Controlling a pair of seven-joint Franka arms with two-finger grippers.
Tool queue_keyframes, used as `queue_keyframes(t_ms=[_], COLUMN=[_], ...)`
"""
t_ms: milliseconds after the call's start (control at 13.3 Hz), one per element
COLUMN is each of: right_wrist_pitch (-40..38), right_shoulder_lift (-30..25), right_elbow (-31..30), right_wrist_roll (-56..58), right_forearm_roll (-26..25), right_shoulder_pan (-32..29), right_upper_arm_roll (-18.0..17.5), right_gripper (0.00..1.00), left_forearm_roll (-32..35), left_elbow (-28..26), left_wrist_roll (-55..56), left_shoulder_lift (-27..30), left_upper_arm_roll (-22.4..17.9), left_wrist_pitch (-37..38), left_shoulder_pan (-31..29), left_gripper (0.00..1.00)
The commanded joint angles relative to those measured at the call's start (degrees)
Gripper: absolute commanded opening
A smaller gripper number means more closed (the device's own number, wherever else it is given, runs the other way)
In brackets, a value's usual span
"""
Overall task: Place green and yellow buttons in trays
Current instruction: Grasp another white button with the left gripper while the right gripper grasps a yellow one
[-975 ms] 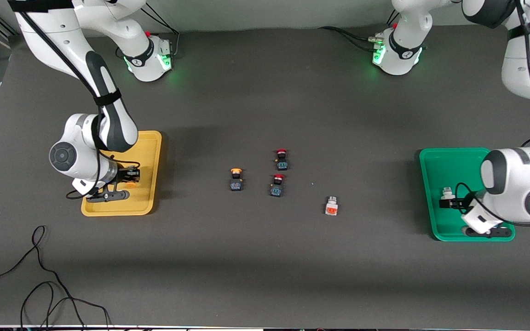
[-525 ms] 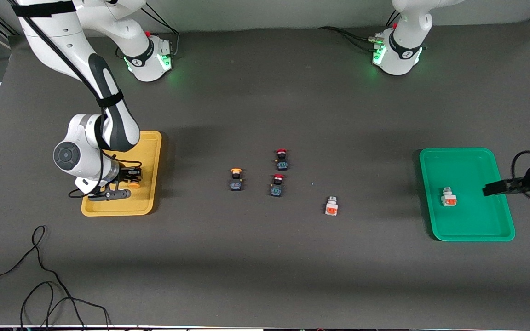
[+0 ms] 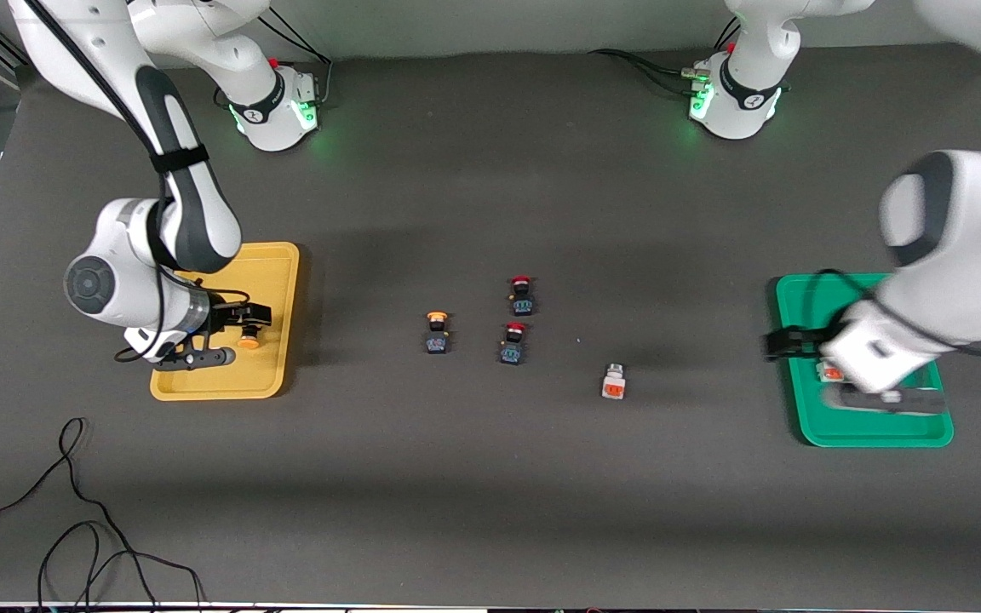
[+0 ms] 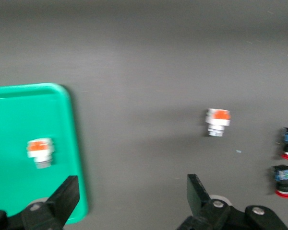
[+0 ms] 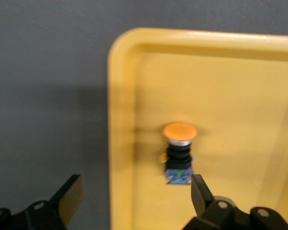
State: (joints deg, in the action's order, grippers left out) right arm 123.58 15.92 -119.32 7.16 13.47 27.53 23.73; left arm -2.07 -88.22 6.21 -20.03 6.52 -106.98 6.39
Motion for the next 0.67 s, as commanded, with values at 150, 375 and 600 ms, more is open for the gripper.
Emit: queue_keyframes(t_ms=[150,375,600], right_wrist_pitch=[-5.37,-4.76,-3.27], right_shoulder_lift=[2.17,10.59,19.48], right_elbow=[10.49,19.09,26.32], right_wrist_roll=[-18.11,-27.60,-33.17], right_forearm_roll=[4.78,10.35,12.53], right_shoulder_pan=[10.33,17.45,20.62], right_upper_arm_roll=[0.18,0.26,0.00], right_gripper=[1.00,1.00,1.00], left_forearm_roll=[0.40,-0.21,-0.04], left_elbow=[-0.02,-0.90,-4.66], left_wrist_roll=[16.00,16.20,16.38], left_shoulder_lift=[-1.67,-5.44,-8.69], left_upper_arm_roll=[-0.99,-0.90,-0.81], left_wrist_pitch=[-1.82,-6.38,-15.15], left_shoulder_pan=[11.96,12.68,13.30], left_gripper=[1.00,1.00,1.00])
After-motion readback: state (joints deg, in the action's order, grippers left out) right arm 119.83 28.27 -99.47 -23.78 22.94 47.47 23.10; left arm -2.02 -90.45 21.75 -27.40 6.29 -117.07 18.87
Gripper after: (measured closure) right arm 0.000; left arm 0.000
